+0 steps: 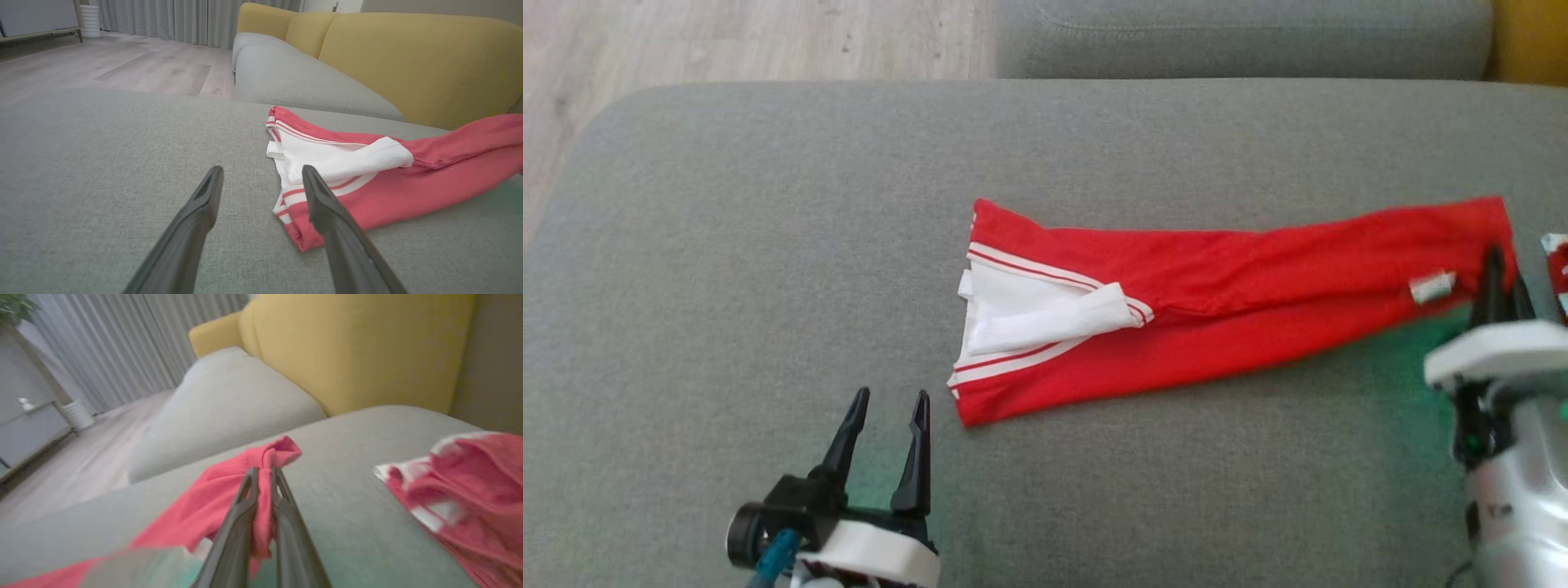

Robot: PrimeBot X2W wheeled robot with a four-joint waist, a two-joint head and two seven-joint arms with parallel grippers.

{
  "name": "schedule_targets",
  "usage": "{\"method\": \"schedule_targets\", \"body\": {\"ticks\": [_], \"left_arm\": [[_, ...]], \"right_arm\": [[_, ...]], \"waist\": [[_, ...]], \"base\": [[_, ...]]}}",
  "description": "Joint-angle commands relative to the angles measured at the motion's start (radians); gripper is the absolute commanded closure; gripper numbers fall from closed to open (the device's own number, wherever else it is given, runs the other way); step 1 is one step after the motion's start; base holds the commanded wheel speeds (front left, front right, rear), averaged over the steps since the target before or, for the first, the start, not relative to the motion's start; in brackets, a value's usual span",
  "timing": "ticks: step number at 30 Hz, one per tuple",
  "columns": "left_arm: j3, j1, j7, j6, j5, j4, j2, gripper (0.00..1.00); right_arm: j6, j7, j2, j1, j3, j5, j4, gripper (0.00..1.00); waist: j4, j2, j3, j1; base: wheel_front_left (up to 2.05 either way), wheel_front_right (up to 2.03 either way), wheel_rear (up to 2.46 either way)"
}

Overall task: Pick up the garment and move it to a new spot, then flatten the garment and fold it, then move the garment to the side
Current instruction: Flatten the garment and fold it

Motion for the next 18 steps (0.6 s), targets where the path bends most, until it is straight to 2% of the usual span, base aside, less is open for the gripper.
{"method": "schedule_targets", "body": {"ticks": [1,6,7,8,9,13,18], "left_arm": [[0.022,0.002,-0.008,0.001,-0.012,-0.024,-0.001,0.00],[0.007,0.015,-0.008,0.003,-0.025,-0.017,-0.001,0.00],[0.007,0.015,-0.008,0.003,-0.025,-0.017,-0.001,0.00],[-0.006,0.015,-0.008,0.000,-0.029,-0.014,-0.001,0.00],[-0.006,0.015,-0.008,0.000,-0.029,-0.014,-0.001,0.00],[-0.037,0.013,-0.008,0.001,-0.038,-0.013,-0.001,0.00],[-0.065,0.022,-0.008,0.002,-0.042,-0.009,-0.001,0.00]], "right_arm": [[-0.001,-0.009,0.015,-0.003,0.094,0.034,-0.118,1.00],[-0.001,-0.010,0.039,0.021,0.337,0.124,-0.294,1.00],[-0.001,-0.010,0.039,0.021,0.337,0.124,-0.294,1.00],[-0.001,-0.010,0.047,0.026,0.445,0.151,-0.319,1.00],[-0.001,-0.010,0.047,0.026,0.445,0.151,-0.319,1.00],[-0.001,-0.010,0.067,0.022,0.597,0.203,-0.312,1.00],[-0.001,-0.010,0.096,-0.009,0.674,0.222,-0.251,1.00]], "waist": [[0.019,0.0000,-0.011,0.0001],[0.081,0.0000,-0.023,0.0001],[0.081,0.0000,-0.023,0.0001],[0.116,0.0000,-0.028,0.0001],[0.116,0.0000,-0.028,0.0001],[0.198,0.0000,-0.035,0.0001],[0.282,0.0000,-0.033,0.0001]], "base": [[0.00,0.00,0.00],[0.00,0.00,0.00],[0.00,0.00,0.00],[0.00,0.00,0.00],[0.00,0.00,0.00],[0.00,0.00,0.00],[0.00,0.00,0.00]]}}
